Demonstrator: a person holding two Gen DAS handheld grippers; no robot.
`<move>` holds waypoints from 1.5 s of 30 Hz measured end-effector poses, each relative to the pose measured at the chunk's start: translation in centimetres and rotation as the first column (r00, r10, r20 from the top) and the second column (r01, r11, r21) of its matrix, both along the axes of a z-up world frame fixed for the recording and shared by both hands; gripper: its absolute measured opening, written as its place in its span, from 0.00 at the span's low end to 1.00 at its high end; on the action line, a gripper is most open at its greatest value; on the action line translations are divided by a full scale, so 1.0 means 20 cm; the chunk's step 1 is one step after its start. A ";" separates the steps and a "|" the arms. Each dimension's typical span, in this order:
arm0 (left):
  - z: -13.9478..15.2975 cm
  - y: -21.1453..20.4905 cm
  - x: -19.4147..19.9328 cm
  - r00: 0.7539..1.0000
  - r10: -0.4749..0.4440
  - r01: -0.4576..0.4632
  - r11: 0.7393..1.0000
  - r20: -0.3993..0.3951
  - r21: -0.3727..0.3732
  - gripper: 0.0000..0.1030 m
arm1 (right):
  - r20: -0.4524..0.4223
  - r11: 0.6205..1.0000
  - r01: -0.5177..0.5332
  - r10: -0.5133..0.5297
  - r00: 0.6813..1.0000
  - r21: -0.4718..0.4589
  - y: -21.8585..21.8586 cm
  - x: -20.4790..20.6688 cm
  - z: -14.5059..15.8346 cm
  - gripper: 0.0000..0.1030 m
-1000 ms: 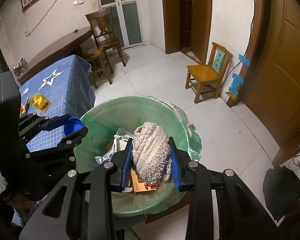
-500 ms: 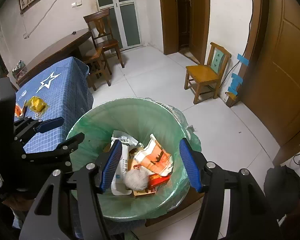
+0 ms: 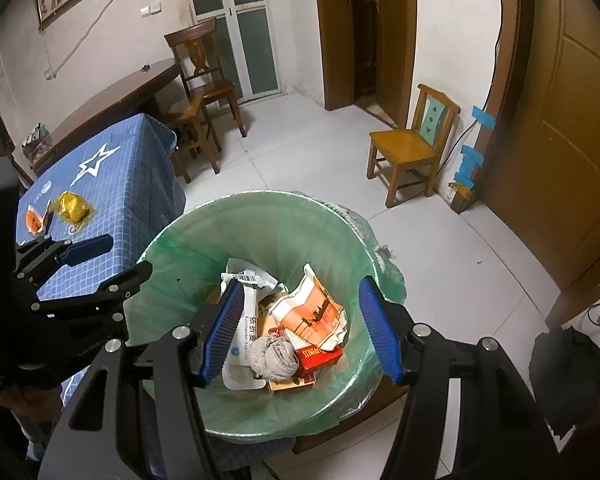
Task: Collect trash
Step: 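Carry both items over the green bin and open both tools to drop them, then move both tools back over the table toward the gold cigarette box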
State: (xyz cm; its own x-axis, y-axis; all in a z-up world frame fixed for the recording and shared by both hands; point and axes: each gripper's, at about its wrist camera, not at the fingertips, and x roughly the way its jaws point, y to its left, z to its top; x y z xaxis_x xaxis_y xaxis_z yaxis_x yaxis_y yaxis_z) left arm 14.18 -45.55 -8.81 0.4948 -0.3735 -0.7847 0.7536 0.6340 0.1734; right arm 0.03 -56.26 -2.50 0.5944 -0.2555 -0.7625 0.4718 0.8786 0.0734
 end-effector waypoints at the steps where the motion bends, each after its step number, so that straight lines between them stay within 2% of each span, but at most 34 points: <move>1: 0.00 0.01 0.00 1.000 0.005 -0.005 1.000 -0.001 -0.003 0.57 | 0.015 1.000 0.000 0.000 1.000 -0.002 0.01 0.00 0.01 0.56; 10: 0.09 0.17 0.01 0.997 0.072 -0.071 0.996 0.024 -0.045 0.60 | 0.136 1.000 -0.008 0.011 0.991 -0.023 0.13 0.00 0.06 0.56; 15: 0.15 0.35 0.04 0.988 0.149 -0.145 0.987 0.039 -0.074 0.61 | 0.170 0.999 -0.020 0.028 0.985 -0.047 0.23 0.03 0.06 0.56; 22: 0.23 0.72 0.08 0.961 0.274 -0.269 0.955 0.029 -0.125 0.63 | 0.204 0.997 -0.074 0.073 0.976 -0.004 0.36 0.12 0.03 0.56; 29: 0.32 1.15 0.09 0.916 0.402 -0.393 0.901 0.014 -0.186 0.65 | 0.211 0.979 -0.205 0.201 0.957 0.001 0.63 0.30 0.03 0.56; 35: 0.39 1.55 0.08 0.865 0.500 -0.491 0.839 -0.023 -0.236 0.65 | 0.209 0.937 -0.349 0.347 0.914 -0.029 0.93 0.47 0.07 0.56; 41: 0.44 1.95 0.04 0.821 0.570 -0.557 0.783 -0.041 -0.277 0.66 | 0.181 0.852 -0.518 0.522 0.834 -0.069 1.27 0.67 0.10 0.56; 45: 0.40 2.30 0.06 0.771 0.630 -0.628 0.726 -0.095 -0.280 0.68 | 0.127 0.784 -0.612 0.620 0.774 -0.098 1.44 0.81 0.11 0.56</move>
State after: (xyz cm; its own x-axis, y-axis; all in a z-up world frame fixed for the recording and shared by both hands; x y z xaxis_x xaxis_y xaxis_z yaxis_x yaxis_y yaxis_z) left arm 15.36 0.38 -0.75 0.7004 -0.1760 -0.6917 0.1644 0.9828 -0.0836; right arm 16.26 -27.51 -0.38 0.7387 0.1696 -0.6524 -0.1846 0.9817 0.0461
